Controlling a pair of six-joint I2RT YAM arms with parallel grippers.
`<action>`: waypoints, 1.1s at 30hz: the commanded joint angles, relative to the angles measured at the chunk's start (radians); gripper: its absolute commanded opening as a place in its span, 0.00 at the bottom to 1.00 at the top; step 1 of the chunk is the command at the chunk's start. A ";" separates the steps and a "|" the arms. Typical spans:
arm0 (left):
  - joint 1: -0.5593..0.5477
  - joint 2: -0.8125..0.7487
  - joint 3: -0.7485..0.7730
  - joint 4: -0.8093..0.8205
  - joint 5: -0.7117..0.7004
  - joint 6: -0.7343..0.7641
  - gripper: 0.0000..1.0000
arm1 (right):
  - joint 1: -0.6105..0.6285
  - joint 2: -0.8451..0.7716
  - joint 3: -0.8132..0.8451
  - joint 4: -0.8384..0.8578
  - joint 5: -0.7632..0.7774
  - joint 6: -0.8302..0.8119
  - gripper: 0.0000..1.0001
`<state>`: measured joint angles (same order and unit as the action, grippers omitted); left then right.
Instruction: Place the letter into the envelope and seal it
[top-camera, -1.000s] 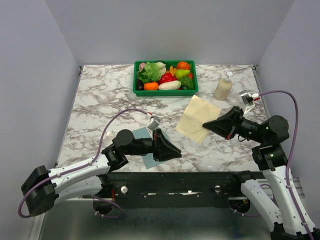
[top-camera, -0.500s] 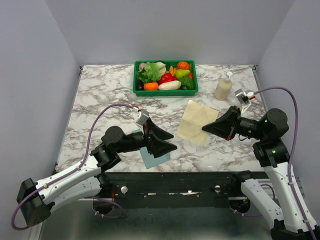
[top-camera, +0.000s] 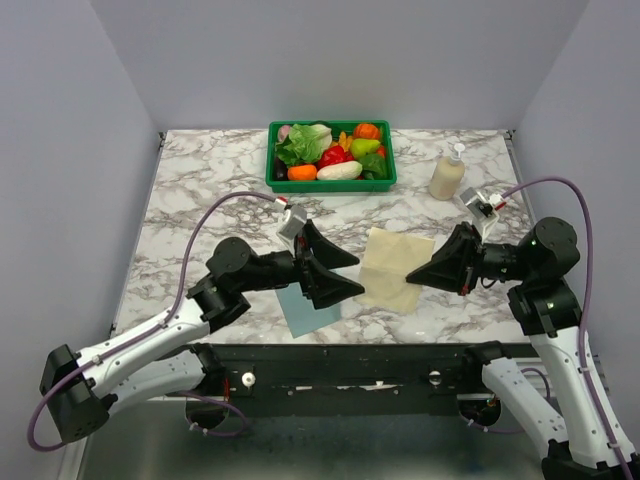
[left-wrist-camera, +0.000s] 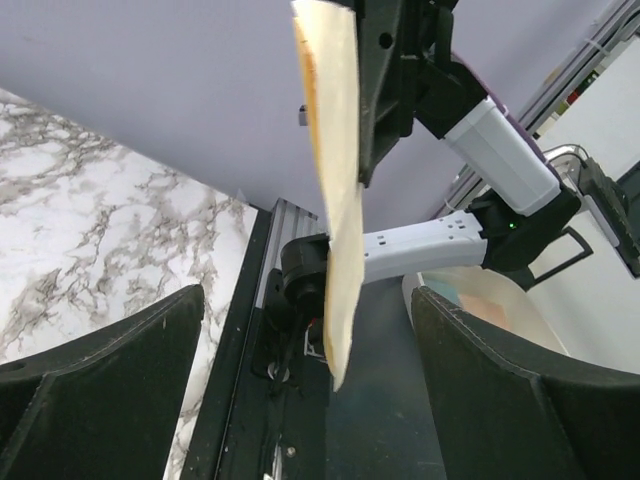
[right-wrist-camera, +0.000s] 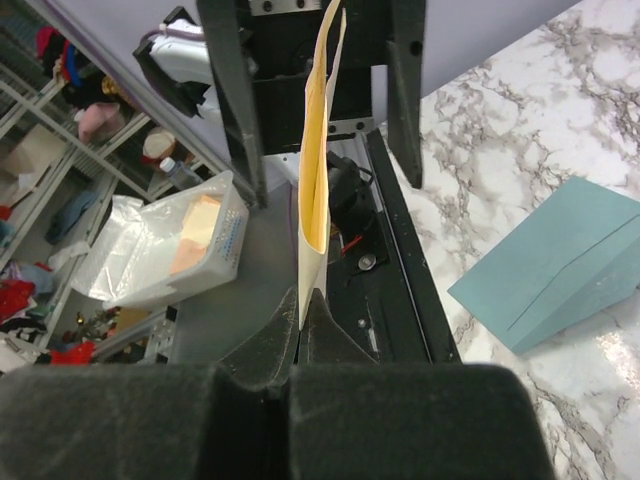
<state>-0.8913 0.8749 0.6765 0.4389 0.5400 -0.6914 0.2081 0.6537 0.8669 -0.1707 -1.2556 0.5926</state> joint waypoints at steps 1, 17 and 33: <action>0.005 0.071 0.031 0.049 0.058 0.000 0.93 | -0.003 -0.014 0.024 -0.003 -0.070 0.012 0.01; 0.000 0.184 -0.012 0.397 0.189 -0.213 0.00 | -0.003 -0.032 -0.011 0.031 0.071 0.035 0.11; -0.051 0.179 -0.037 0.471 0.118 -0.246 0.00 | -0.001 -0.060 -0.124 0.313 0.226 0.250 0.10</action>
<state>-0.9302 1.0622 0.6487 0.8711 0.6823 -0.9321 0.2081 0.6128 0.7555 0.0444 -1.0737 0.7815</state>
